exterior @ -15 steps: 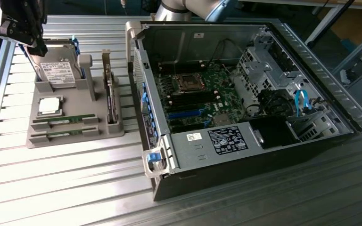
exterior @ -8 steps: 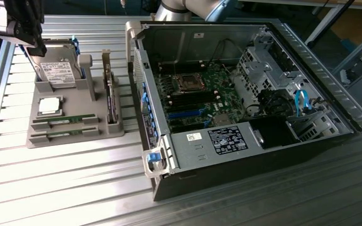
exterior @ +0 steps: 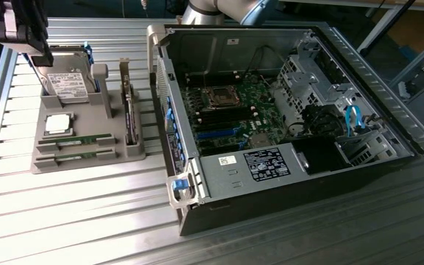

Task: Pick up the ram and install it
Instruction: 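Pick up the ram and move it above insertion slot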

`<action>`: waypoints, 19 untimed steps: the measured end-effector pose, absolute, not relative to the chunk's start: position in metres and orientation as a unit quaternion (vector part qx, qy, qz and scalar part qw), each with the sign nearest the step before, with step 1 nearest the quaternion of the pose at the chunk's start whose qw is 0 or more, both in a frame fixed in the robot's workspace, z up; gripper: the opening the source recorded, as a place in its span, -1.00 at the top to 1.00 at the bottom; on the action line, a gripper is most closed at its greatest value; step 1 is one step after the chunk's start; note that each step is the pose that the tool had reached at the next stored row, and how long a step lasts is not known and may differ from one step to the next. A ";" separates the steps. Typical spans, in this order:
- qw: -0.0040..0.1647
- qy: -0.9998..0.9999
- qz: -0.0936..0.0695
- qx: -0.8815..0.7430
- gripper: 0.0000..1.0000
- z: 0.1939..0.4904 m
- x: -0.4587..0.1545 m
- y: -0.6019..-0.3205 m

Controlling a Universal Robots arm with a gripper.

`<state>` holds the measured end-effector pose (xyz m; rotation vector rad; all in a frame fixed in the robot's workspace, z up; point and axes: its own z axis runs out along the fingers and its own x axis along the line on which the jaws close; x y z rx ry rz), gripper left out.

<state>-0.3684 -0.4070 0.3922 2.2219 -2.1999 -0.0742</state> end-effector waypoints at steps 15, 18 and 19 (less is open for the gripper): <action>0.007 -0.700 -0.024 0.713 0.80 0.384 -0.368 -0.407; 0.007 -0.700 -0.024 0.713 0.80 0.384 -0.368 -0.407; 0.007 -0.700 -0.024 0.713 0.80 0.384 -0.368 -0.407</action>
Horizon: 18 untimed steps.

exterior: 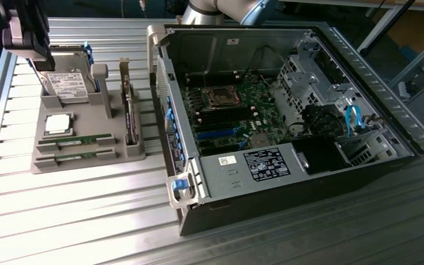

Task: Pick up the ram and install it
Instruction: 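Pick up the ram and move it above insertion slot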

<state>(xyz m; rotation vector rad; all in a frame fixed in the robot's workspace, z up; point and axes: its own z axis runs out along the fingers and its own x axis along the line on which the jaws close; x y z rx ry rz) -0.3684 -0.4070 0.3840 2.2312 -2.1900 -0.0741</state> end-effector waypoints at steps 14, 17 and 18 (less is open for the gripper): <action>0.007 -0.700 -0.024 0.713 0.40 0.384 -0.368 -0.407; 0.007 -0.700 -0.024 0.713 0.40 0.384 -0.368 -0.407; 0.007 -0.700 -0.024 0.713 0.40 0.384 -0.368 -0.407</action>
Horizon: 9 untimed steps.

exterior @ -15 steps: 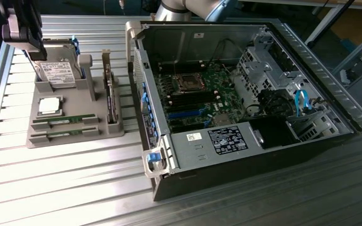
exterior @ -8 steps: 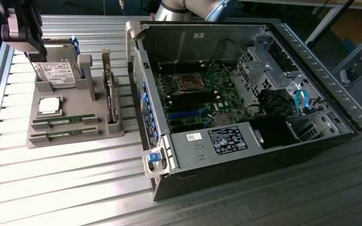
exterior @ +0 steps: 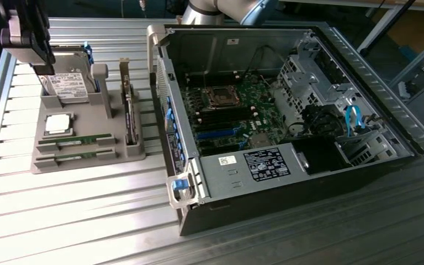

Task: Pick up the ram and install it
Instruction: 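Pick up the ram and move it above insertion slot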

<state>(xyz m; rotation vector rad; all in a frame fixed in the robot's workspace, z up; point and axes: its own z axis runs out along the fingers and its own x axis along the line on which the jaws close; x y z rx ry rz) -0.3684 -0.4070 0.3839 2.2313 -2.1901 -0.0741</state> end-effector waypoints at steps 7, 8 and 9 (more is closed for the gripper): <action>0.007 -0.700 -0.024 0.713 0.40 0.382 -0.368 -0.407; 0.007 -0.700 -0.024 0.713 0.40 0.381 -0.368 -0.407; 0.007 -0.700 -0.024 0.713 0.40 0.380 -0.368 -0.407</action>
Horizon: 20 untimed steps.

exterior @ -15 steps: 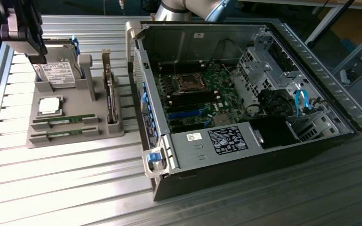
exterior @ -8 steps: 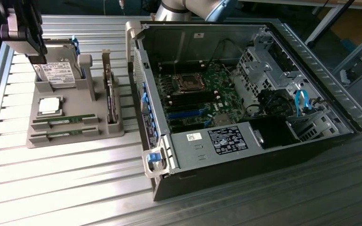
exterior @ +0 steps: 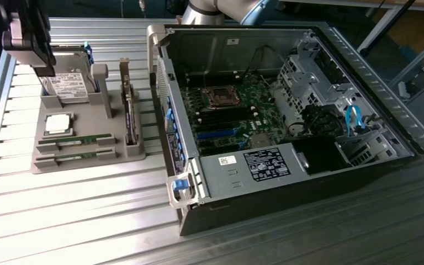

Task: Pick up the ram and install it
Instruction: 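Pick up the ram and move it above insertion slot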

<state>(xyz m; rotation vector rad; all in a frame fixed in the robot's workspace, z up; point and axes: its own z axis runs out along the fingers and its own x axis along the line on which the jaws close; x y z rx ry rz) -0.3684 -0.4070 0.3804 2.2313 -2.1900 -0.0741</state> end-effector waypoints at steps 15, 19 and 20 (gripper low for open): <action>0.007 -0.700 -0.024 0.713 0.40 0.367 -0.368 -0.407; 0.007 -0.700 -0.024 0.713 0.40 0.364 -0.368 -0.407; 0.007 -0.700 -0.024 0.713 0.40 0.363 -0.368 -0.407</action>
